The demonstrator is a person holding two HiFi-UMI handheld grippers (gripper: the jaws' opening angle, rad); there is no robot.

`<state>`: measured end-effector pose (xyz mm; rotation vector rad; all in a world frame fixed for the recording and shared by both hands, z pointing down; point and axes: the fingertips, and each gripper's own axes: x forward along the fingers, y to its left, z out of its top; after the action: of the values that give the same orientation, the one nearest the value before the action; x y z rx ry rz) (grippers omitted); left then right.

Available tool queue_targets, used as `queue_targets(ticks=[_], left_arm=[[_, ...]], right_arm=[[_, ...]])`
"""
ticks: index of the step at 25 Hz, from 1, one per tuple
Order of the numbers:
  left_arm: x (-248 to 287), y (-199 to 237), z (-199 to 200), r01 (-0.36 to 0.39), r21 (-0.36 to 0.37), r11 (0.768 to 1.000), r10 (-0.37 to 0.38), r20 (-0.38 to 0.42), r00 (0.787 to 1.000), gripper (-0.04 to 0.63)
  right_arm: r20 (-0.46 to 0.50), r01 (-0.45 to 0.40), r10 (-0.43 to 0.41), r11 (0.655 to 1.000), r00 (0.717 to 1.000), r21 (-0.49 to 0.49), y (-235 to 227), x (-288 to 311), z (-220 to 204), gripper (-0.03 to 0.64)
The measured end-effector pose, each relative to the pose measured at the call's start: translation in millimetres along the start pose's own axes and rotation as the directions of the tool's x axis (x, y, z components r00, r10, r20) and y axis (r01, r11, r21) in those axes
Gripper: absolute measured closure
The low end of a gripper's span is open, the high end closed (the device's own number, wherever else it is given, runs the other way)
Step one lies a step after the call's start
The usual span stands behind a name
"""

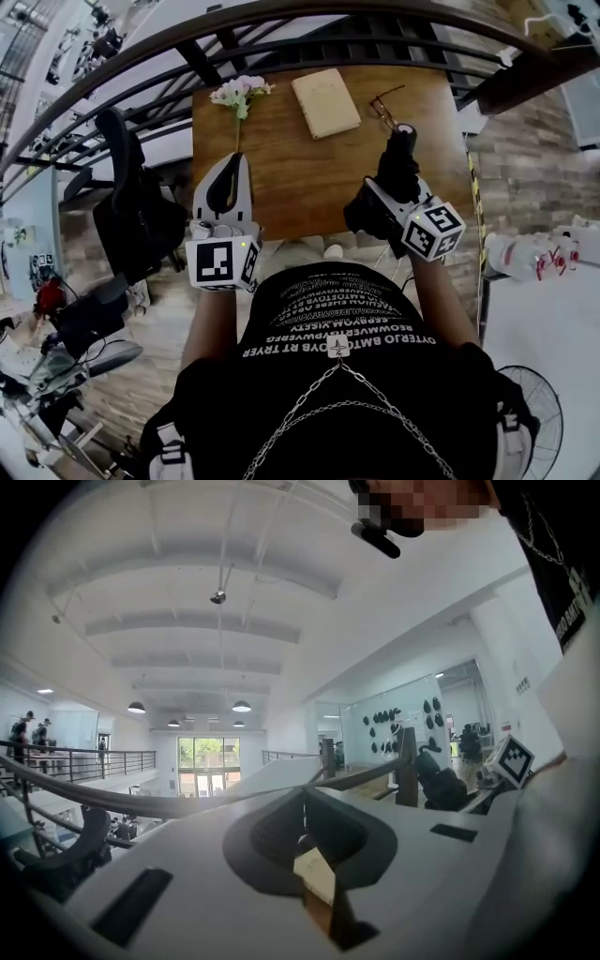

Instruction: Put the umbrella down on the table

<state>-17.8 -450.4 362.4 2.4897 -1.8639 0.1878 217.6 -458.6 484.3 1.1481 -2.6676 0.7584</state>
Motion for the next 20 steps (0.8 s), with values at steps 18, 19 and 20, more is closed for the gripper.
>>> queue_targets(ticks=[18, 19, 20], left_arm=[[67.0, 70.2, 16.4, -0.024, 0.078, 0.997, 0.014, 0.129, 0.992, 0.565], [70.2, 72.1, 15.8, -0.02, 0.082, 0.996, 0.01, 0.123, 0.992, 0.565], [72.8, 73.9, 15.0, -0.017, 0.084, 0.996, 0.007, 0.117, 0.993, 0.565]], right_arm=[[-0.329, 0.046, -0.016, 0.996, 0.944, 0.083, -35.8, 114.7, -119.9, 0.336], [-0.345, 0.05, -0.016, 0.995, 0.939, 0.092, -38.2, 118.8, -126.8, 0.335], [-0.361, 0.055, -0.016, 0.994, 0.932, 0.098, -40.7, 122.5, -133.7, 0.334]])
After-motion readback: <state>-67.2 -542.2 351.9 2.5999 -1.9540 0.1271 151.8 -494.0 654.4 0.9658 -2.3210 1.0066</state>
